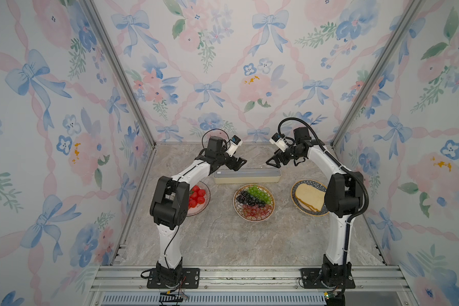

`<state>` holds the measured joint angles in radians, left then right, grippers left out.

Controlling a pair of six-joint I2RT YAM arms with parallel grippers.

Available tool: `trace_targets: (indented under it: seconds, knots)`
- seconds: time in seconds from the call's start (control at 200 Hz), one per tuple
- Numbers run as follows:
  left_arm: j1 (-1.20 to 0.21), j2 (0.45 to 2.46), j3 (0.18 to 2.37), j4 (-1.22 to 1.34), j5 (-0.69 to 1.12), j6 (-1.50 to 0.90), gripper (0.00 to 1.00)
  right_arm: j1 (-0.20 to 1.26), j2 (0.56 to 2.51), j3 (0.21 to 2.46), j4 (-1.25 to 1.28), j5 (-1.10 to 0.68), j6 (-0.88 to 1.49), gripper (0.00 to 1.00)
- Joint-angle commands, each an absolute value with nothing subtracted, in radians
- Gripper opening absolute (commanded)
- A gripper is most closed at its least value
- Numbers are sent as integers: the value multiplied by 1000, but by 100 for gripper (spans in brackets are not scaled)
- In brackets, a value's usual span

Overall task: Wrap the plate with plastic wrap
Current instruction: Pull the plastic wrap from the plastic wrap cutting box.

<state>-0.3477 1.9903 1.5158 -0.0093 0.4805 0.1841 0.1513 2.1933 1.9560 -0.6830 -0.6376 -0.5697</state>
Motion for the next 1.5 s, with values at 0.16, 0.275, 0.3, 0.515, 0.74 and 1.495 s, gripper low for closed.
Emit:
trace_targets:
  seconds: [0.16,0.275,0.3,0.515,0.74,1.495]
  knots:
    - [-342,1991,1483,-25,492,228,89,180,2373,2135,-881,-701,-658,88]
    - [-342,2012,1498,-25,495,233,89,190,2421,2190,-911,-711,-649,73]
    - [-342,2018,1503,-25,495,234,89,194,2429,2200,-918,-711,-646,69]
    - [-345,2079,1557,-25,511,239,89,210,2449,2237,-984,-727,-668,2]
    - [-372,2147,1609,-25,514,273,90,212,2308,2063,-845,-724,-632,0]
    - [-424,2257,1692,-29,517,323,86,204,2252,1998,-788,-717,-589,0]
